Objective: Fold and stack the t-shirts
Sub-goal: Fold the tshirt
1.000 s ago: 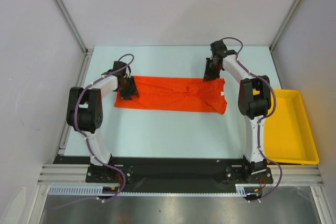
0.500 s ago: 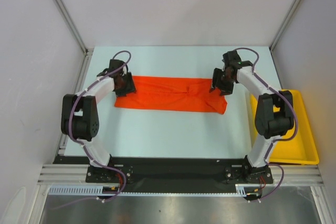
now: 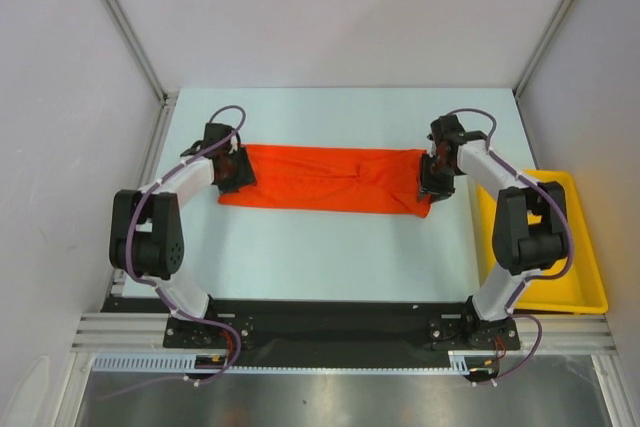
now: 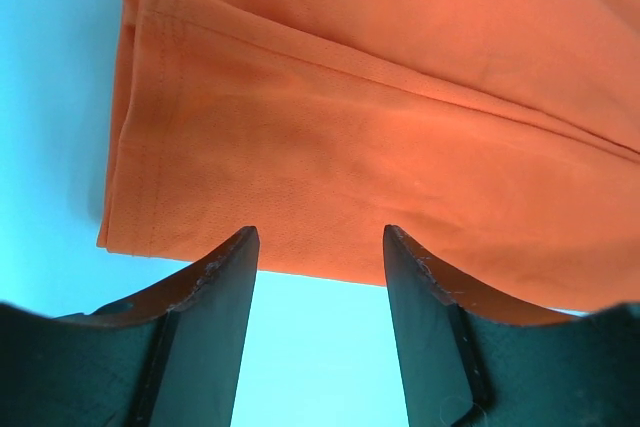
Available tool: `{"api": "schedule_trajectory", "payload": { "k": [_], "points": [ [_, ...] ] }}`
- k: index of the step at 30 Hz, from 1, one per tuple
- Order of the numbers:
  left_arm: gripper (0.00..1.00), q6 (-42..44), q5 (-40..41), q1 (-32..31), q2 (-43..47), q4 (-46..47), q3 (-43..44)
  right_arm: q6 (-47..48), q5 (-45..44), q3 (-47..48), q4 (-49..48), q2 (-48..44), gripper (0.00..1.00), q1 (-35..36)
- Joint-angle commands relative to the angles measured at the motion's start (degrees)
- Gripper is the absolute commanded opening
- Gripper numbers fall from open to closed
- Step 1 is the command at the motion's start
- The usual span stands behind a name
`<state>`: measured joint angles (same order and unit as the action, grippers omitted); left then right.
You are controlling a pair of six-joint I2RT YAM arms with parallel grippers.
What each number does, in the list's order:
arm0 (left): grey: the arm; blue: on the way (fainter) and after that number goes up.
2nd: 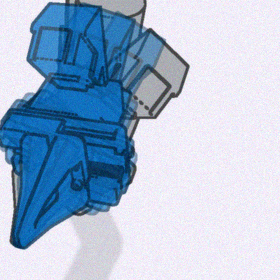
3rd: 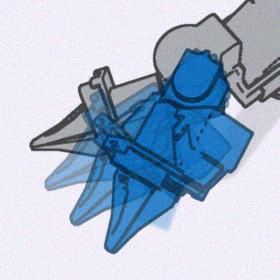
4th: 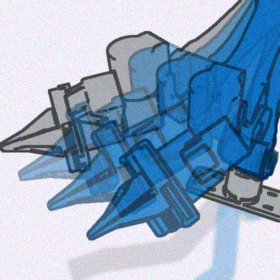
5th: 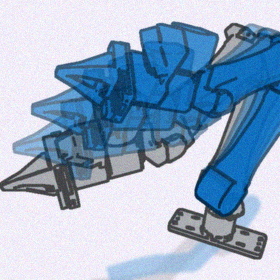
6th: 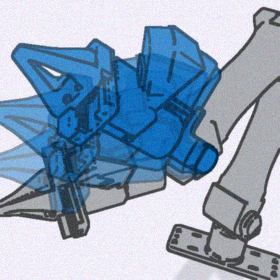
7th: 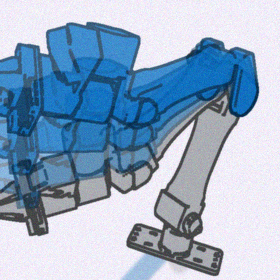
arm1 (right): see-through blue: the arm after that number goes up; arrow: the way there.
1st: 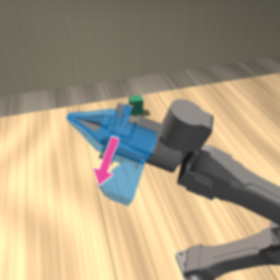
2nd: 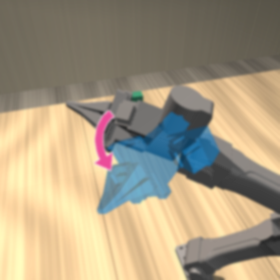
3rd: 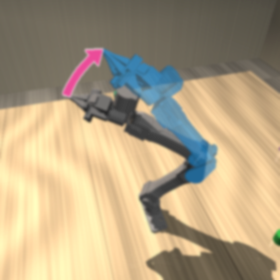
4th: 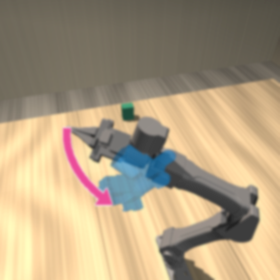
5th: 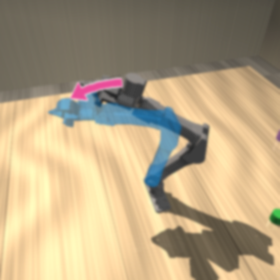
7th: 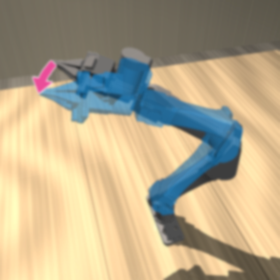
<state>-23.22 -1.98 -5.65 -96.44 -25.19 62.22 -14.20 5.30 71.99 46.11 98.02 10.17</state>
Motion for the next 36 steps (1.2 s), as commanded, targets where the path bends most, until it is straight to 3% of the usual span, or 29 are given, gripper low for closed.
{"api": "schedule_trajectory", "payload": {
  "k": [1,7,18,26,36],
  "points": [
    [0.58,-1.9,-0.7,1.0,0.3,2.0,0.5,3.9,-0.2,2.4,1.9,3.3,0.38,-0.9],
    [0.56,-5.6,-2.9,3.4,-2.8,3.1,1.2,5.0,0.6,1.3,0.8,4.2,0.28,-1.0],
    [0.55,-6.6,-3.6,4.9,-7.4,1.3,2.5,3.5,3.7,-0.3,-1.4,7.4,0.28,-1.2],
    [0.55,-6.6,-3.2,5.2,-8.9,0.9,3.2,3.1,-0.5,3.6,0.5,8.7,0.0,-1.8],
    [0.55,-6.5,-3.4,5.4,-9.9,1.5,3.6,2.5,-3.4,6.5,1.0,10.3,0.0,-3.8]
  ]
}}
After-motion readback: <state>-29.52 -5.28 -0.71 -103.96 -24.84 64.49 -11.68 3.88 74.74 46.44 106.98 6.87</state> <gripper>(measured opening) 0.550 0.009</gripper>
